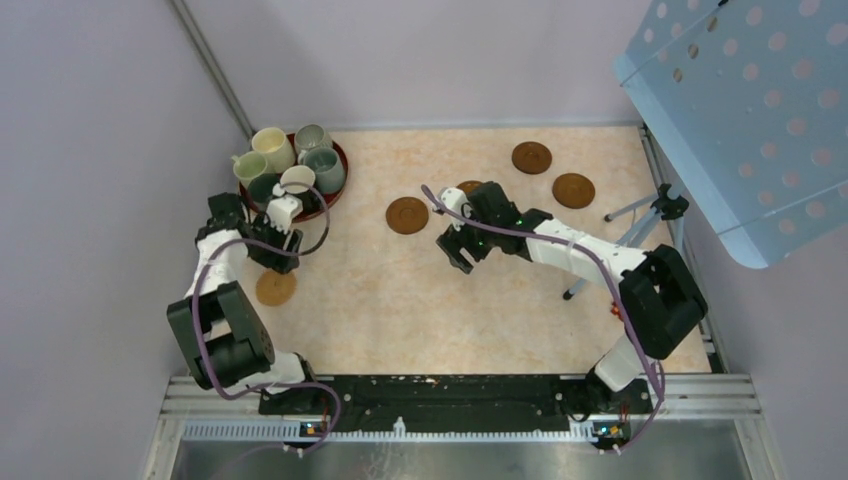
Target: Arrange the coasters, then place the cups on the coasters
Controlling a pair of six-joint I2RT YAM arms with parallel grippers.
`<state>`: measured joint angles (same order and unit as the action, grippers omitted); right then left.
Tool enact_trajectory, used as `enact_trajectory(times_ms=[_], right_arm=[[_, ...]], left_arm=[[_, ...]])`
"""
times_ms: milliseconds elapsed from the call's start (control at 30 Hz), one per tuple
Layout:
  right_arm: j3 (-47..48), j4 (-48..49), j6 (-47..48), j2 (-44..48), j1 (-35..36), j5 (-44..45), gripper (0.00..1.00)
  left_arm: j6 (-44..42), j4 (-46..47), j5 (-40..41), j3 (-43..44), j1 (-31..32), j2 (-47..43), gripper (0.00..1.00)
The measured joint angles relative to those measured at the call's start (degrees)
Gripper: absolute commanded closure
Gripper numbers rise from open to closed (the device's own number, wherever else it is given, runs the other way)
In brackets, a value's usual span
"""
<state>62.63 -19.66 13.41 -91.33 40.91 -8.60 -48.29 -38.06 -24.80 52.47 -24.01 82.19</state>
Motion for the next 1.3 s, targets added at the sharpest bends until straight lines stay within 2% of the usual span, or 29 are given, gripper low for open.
enact_trajectory(times_ms=[100, 300, 400, 533, 800, 1133, 1300], right_arm=[[3.7, -0.4, -0.1, -2.0, -1.7, 0.1, 0.21], [13.6, 0.8, -1.5, -8.6, -9.0, 2.5, 0.21], [16.1, 1.3, -2.0, -11.5, -11.9, 4.8, 0.23], [20.9, 1.6, -2.8, -17.4, -13.9, 8.5, 0.26], [28.1, 1.3, -6.0, -26.8, -17.8, 8.0, 0.26], [34.0, 0.7, -7.7, -33.1, -20.0, 5.5, 0.28], [36.9, 0.3, -7.7, -36.3, -20.0, 4.4, 0.31]], left_arm=[[2.1, 0.0, -2.1, 5.1, 3.7, -0.5, 0.22], [11.4, 5.3, -4.0, 10.1, 18.2, 0.2, 0.20], [16.1, 9.0, -4.0, 12.9, 25.1, 4.0, 0.20], [20.9, 13.0, -2.9, 18.1, 30.5, 11.8, 0.20], [26.8, 16.3, -0.7, 28.2, 35.1, 27.0, 0.19], [27.6, 16.9, 3.7, 33.2, 38.7, 35.3, 0.18], [27.4, 16.8, 5.1, 34.1, 39.4, 37.3, 0.23]])
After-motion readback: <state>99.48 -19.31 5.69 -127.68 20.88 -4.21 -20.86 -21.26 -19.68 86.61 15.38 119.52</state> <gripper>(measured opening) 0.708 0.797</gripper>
